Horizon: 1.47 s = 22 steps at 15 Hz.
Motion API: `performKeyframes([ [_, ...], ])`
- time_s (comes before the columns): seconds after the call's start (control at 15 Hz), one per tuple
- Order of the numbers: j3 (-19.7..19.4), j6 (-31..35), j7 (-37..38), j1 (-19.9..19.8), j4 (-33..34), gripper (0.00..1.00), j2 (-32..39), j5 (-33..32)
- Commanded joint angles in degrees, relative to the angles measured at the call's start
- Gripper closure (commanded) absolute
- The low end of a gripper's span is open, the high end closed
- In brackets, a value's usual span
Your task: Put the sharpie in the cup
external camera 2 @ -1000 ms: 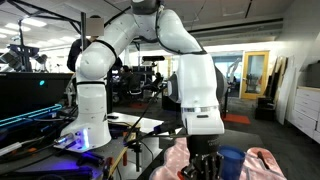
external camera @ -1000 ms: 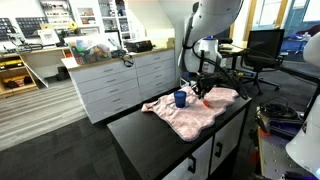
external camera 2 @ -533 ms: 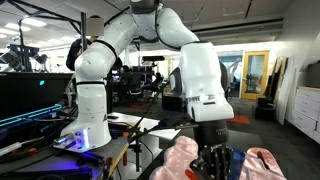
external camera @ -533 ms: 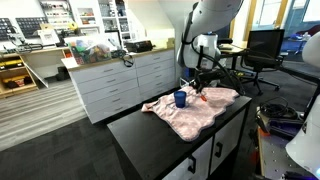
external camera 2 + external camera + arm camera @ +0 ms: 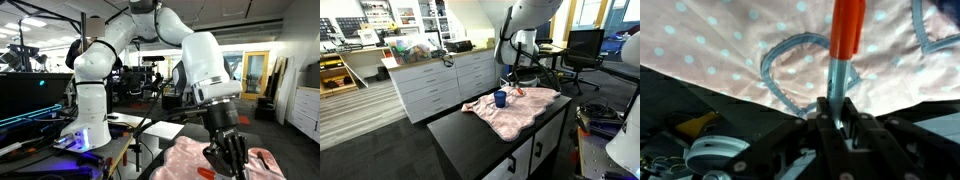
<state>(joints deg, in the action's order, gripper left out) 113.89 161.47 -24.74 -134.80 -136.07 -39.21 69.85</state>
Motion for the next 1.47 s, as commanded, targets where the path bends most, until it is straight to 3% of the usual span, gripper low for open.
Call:
performKeyframes([
  [0.0,-2.5,4.0,0.5,3.4,-0.5,0.96,1.9,1.7],
  [0.93,-2.3,19.9,-0.8,9.3,2.6,0.96,3.6,16.0],
  [1.4,-0.1,20.9,-5.6,13.9,4.1,0.96,3.2,22.8],
])
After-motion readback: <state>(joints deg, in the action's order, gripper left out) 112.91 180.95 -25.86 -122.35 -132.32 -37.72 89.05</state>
